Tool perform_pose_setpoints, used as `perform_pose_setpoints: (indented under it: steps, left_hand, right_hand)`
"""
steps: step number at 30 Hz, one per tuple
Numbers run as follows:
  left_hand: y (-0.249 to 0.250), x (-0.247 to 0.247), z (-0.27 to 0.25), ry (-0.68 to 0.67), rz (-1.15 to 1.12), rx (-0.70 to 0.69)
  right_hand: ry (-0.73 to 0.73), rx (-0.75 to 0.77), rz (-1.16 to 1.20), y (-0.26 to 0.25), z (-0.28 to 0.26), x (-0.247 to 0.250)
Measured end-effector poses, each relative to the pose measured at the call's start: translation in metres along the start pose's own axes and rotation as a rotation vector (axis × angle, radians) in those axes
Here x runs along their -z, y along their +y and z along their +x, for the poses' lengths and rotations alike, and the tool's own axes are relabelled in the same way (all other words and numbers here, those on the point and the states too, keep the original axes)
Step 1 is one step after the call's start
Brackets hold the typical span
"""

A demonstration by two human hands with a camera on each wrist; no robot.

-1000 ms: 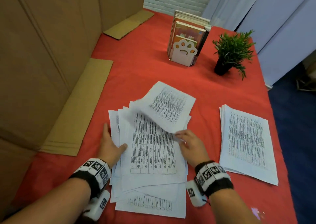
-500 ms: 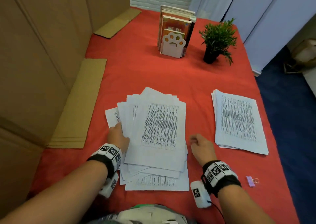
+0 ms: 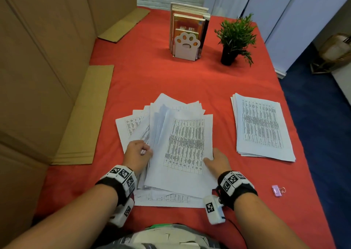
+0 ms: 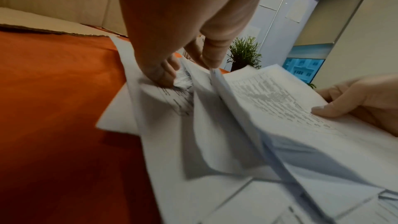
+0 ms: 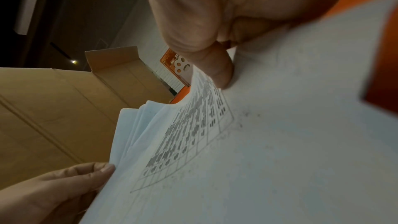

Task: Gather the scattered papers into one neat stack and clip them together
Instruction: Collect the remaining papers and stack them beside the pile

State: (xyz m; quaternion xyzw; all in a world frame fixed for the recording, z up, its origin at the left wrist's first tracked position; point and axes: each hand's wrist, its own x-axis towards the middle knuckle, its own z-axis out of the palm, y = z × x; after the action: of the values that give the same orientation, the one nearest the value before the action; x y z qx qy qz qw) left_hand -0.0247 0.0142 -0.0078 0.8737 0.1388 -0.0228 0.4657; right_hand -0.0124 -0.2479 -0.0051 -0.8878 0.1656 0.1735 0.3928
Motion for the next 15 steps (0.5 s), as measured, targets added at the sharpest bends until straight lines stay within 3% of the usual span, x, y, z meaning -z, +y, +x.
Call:
perform_pose_setpoints:
  steps: [3,8,11,15]
  left_hand:
    - [-0.005,0.003,0.012,0.084,0.183,0.048]
    - [-0.009,0.021,0.029,-0.062,0.516,0.161]
    - [-0.010,0.025,0.033,-0.158,0.414,0.159]
    - [0.000,0.022,0.018,-0.162,0.203,0.186]
  right_hand:
    - [0.031,-0.040,0.027,0.005,0.001,-0.001]
    - [0.119,-0.136,0.161,0.013,0.005,-0.001]
    - [0.133,-0.177,0.224,0.021,0.009,-0.001]
    - [0.176,-0.198,0.322,0.031,0.013,0.000]
